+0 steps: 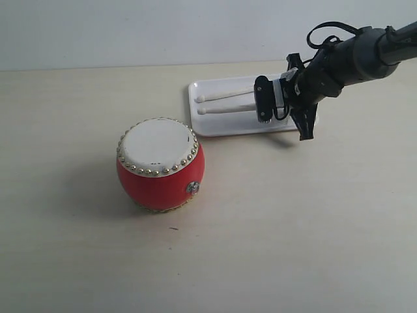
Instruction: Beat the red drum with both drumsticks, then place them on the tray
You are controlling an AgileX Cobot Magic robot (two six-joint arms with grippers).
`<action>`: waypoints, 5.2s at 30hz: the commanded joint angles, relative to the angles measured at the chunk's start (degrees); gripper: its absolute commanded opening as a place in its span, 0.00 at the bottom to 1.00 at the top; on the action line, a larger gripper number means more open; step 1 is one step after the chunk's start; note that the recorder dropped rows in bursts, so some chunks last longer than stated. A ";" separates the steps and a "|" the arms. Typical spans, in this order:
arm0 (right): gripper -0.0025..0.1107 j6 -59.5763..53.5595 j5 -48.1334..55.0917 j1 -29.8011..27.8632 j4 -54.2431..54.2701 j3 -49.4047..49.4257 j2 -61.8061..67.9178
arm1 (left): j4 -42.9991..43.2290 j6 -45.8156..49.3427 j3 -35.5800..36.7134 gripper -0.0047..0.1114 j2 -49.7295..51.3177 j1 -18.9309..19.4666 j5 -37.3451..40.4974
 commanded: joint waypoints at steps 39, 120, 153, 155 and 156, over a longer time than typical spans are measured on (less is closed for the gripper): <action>0.02 40.61 37.51 -0.26 24.85 0.81 -24.34 | -2.27 -2.48 0.08 0.04 -0.33 0.13 -0.25; 0.02 37.03 20.14 -0.26 48.51 30.73 -52.62 | 7.65 16.37 0.08 0.04 -4.98 -11.78 -18.72; 0.02 37.15 20.14 -0.26 48.51 30.73 -52.62 | 17.32 2.98 17.11 0.04 -33.69 -5.52 -41.62; 0.02 37.03 20.14 -0.26 48.51 30.73 -52.62 | 21.04 -4.06 20.44 0.04 -34.88 -5.52 -45.12; 0.02 37.03 20.14 -0.26 48.51 30.73 -52.62 | 23.74 -8.58 22.16 0.04 -35.27 -5.52 -46.46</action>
